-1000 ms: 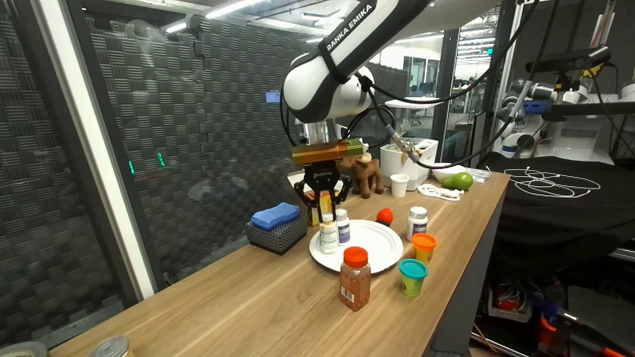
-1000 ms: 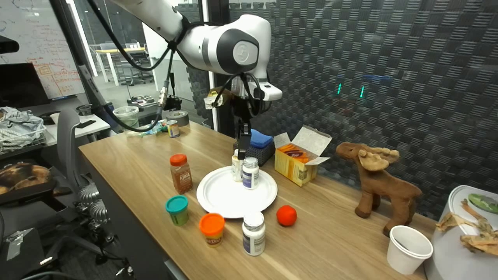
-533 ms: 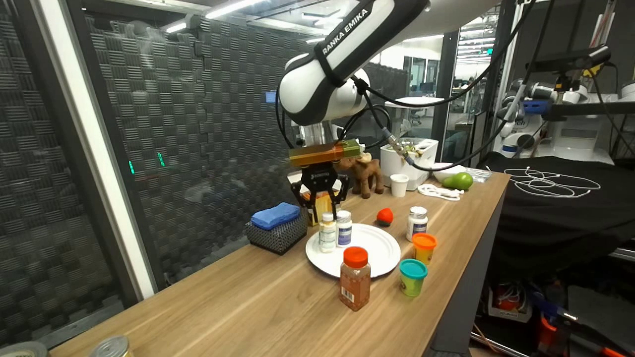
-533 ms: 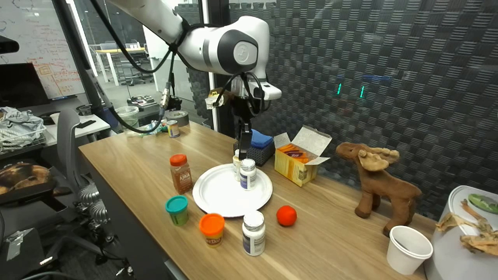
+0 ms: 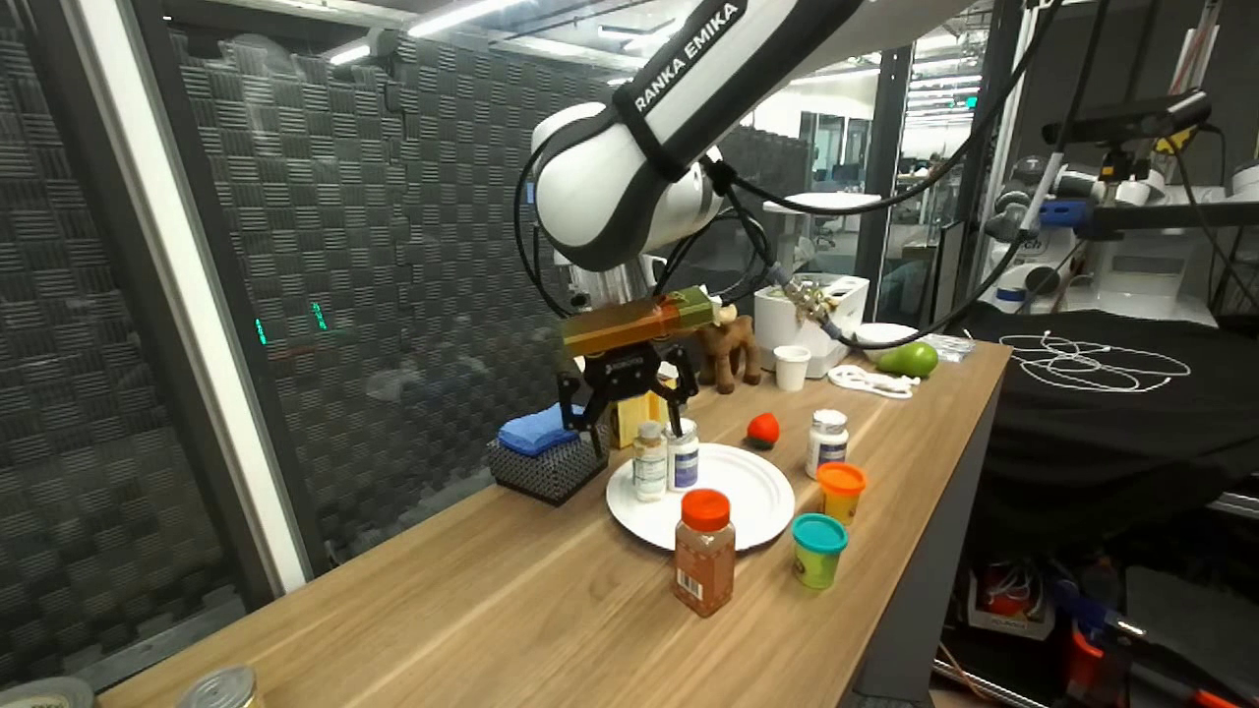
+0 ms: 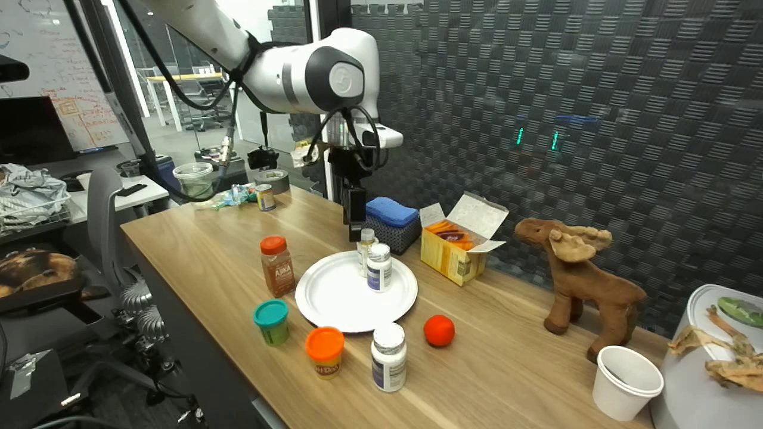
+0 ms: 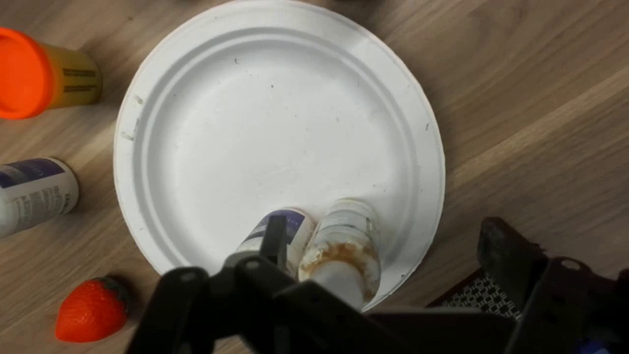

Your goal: Put the objects surrounding the plate on to the plate.

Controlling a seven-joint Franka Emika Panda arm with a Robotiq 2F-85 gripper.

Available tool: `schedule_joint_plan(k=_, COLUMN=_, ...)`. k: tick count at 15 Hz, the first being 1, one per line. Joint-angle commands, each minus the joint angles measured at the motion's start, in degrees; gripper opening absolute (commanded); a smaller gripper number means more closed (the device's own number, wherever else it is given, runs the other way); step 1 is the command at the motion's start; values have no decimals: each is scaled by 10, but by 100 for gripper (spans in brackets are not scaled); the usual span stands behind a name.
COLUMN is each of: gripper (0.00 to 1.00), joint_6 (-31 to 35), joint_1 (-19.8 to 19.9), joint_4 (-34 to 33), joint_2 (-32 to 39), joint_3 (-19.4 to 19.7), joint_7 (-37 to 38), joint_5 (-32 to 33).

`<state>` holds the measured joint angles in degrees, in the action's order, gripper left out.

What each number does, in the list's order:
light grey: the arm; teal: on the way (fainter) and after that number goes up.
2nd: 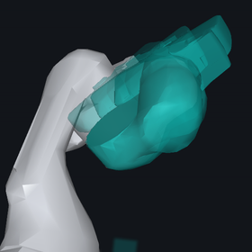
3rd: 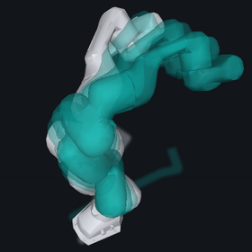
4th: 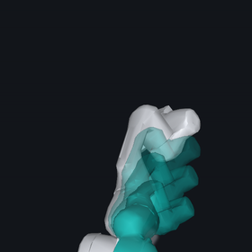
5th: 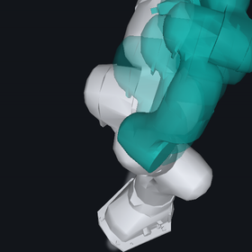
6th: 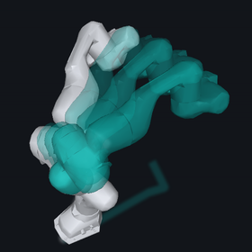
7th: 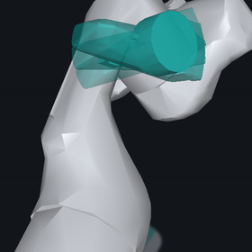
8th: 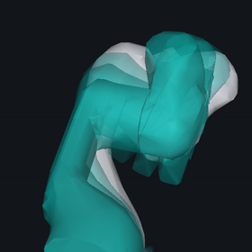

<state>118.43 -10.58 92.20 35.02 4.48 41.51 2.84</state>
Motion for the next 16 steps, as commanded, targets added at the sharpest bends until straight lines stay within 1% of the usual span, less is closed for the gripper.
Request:
schedule_joint_plan(k=1, gripper=100, joint_6=35, joint_1=-28, joint_4=88, joint_2=-68, joint_3=-6, joint_7=13, joint_5=30)
schedule_joint_plan(k=4, gripper=99, joint_6=37, joint_1=-42, joint_4=135, joint_2=-98, joint_3=-20, joint_7=10, joint_5=33)
schedule_joint_plan(k=6, gripper=100, joint_6=51, joint_1=-49, joint_4=167, joint_2=-117, joint_3=-25, joint_7=10, joint_5=44)
schedule_joint_plan(k=8, gripper=100, joint_6=34, joint_1=-49, joint_4=186, joint_2=-128, joint_3=-32, joint_7=-15, joint_5=65)
schedule_joint_plan(k=10, gripper=100, joint_6=38, joint_1=-48, joint_4=206, joint_2=-139, joint_3=-33, joint_7=-29, joint_5=95)
schedule_joint_plan(k=12, gripper=100, joint_6=36, joint_1=-41, joint_4=220, joint_2=-148, joint_3=-38, joint_7=-61, joint_5=112)
schedule_joint_plan(k=16, gripper=100, joint_6=43, joint_1=-27, joint_4=236, joint_2=-155, joint_3=-46, joint_7=-162, joint_5=116)
